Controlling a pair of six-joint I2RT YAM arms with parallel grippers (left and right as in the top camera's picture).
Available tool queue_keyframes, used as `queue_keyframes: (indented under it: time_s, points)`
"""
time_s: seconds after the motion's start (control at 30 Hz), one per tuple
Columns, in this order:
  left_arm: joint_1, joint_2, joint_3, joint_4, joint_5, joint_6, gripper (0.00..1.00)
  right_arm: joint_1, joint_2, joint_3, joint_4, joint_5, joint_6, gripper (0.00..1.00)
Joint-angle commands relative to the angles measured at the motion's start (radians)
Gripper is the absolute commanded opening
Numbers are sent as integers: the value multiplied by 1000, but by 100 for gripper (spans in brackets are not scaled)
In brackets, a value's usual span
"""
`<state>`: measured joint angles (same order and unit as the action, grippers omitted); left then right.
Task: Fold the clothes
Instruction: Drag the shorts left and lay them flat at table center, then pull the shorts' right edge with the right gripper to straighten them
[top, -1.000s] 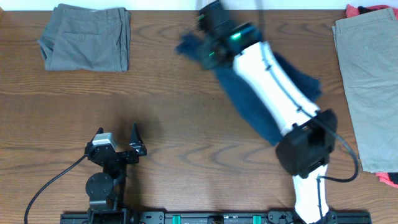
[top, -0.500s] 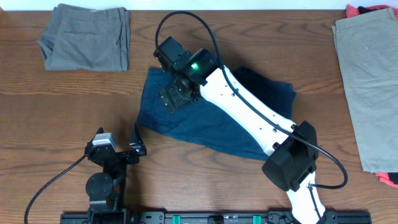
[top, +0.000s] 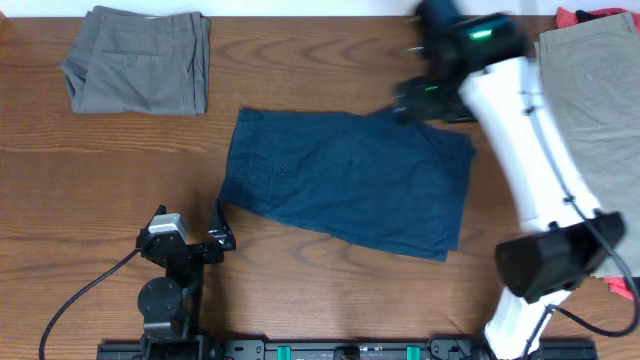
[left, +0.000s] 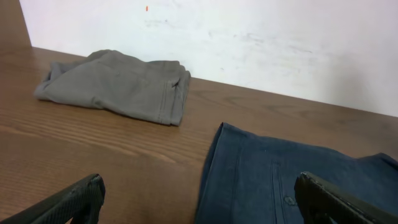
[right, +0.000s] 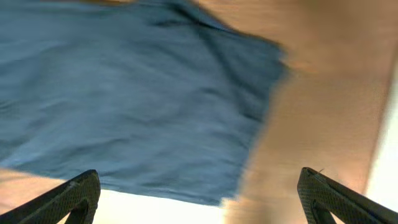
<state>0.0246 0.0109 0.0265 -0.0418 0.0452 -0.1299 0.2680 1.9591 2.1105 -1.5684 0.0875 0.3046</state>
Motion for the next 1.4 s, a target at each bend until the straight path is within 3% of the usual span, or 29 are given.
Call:
queue_keyframes:
  time_s: [0.0,0.17,0.3,0.83,1.07,1.17,1.37]
  points:
    - [4,-7,-23,-27,-16,6,98,-122,7,-13,-39,8,13,99]
    - [4,-7,-23,-27,-16,6,98,-263,7,-132,-16,-135,-100,98]
    - [4,-7,-23,-27,-16,6,98,-309,7,-303,88,-238,-172,87]
    - [4,-7,-23,-27,-16,6,98,-315,7,-793,475,-279,-167,83]
    - [4,-7,-23,-27,-16,6,98,-301,7,-916,589,-330,-167,76]
    - [4,-7,-23,-27,-16,6,98,-295,7,-948,631,-371,-165,69]
    - [4,-7,-23,-27,-16,6,98,-283,7,-983,679,-373,-132,33]
